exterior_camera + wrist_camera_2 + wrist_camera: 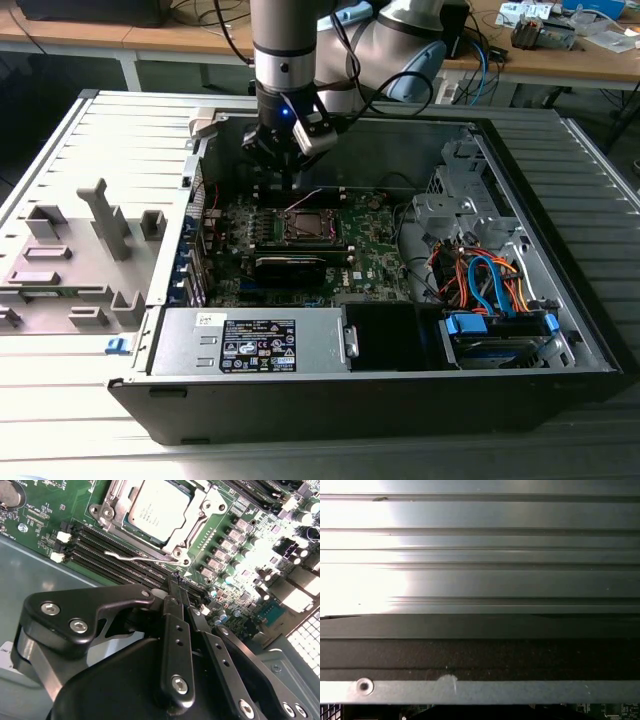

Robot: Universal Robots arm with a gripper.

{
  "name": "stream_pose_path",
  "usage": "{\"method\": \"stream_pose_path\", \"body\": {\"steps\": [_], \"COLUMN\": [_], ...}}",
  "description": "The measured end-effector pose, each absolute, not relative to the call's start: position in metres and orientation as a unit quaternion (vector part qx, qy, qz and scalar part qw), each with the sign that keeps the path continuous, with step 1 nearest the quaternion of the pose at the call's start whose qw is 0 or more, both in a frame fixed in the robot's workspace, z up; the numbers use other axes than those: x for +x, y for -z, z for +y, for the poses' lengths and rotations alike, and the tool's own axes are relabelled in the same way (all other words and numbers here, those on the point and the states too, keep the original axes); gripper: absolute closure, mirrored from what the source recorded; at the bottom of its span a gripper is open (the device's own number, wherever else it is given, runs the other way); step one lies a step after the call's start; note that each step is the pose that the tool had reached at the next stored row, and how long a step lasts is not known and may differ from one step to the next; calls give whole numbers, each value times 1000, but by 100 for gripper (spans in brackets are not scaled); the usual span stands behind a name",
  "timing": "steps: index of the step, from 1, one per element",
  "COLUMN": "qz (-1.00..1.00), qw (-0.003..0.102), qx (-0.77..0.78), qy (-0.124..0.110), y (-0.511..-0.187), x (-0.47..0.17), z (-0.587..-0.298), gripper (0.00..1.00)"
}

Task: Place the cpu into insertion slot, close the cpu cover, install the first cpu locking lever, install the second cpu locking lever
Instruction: 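Install the first cpu locking lever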

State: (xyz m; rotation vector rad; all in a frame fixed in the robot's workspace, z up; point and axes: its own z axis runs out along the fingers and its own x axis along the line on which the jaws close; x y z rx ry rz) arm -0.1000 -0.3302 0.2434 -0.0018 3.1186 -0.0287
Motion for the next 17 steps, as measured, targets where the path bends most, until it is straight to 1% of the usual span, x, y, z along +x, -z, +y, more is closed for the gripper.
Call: {"method": "stream_pose_path", "body": {"steps": [17], "qz": [1000], "qw": [11], "qx": [-1], "qy": [10], "y": [-237], "x": [-99], "z": [-330], "gripper": [89]}}
